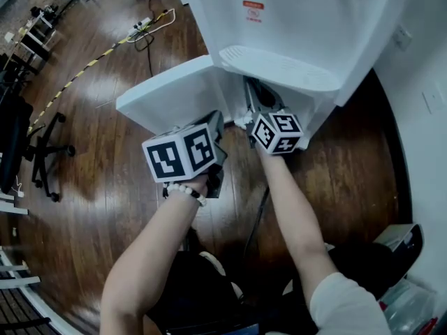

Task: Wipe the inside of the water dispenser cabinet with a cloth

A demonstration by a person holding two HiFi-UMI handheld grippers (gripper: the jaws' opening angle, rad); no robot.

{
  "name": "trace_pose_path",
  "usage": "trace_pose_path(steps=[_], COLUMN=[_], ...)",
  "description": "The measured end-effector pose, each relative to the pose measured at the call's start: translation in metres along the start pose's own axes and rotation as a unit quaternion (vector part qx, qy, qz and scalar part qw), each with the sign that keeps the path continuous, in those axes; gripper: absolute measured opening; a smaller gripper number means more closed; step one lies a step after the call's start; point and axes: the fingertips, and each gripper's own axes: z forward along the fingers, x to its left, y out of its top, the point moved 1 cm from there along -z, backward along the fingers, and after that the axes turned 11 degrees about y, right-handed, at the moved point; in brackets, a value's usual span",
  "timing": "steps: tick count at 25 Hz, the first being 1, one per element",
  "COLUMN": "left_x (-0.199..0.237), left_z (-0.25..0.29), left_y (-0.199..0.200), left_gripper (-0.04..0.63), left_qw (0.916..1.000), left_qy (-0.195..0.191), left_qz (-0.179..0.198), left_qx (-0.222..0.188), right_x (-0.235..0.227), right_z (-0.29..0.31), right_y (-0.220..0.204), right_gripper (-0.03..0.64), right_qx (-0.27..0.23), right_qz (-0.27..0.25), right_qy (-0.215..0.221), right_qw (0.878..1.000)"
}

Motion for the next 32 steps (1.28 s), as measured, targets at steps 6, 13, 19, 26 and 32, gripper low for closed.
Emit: trace_pose_path(steps=[6,13,19,26,32], left_x=[0.007,0.011,0.006,0.008,0.010], left_z=[-0.004,0.004,0.012,0.015,0.018], left_y=[0.000,-0.008,-0.014,-0.016,-0.020], left_gripper=[-0.006,-0.006,-0.006,-0.006,-0.006], left_qw=[0.9999,0.9995,0.9993,0.9990,0.9988], left_qy=[0.003,0.001,-0.004,-0.002,-0.002], left_qz=[-0.016,-0.025,-0.025,-0.031,-0.028], left_qx=[0.001,0.018,0.029,0.034,0.041], right_x=[0.010,-0.003,-0.025,-0.047,-0.068], right_z=[0.019,0.021,0.012,0.004,-0.005], right_y=[0.011,-0.017,-0.072,-0.123,-0.172], right_gripper=[0.040,0.040,0.040,0.040,0.040], right_qx=[0.005,0.084,0.138,0.176,0.266], right_qz=[-0.052,-0.107,-0.067,-0.011,0.035], right_qy=[0.013,-0.007,-0.028,-0.062,-0.101], right_qw=[0.999,0.991,0.988,0.982,0.958])
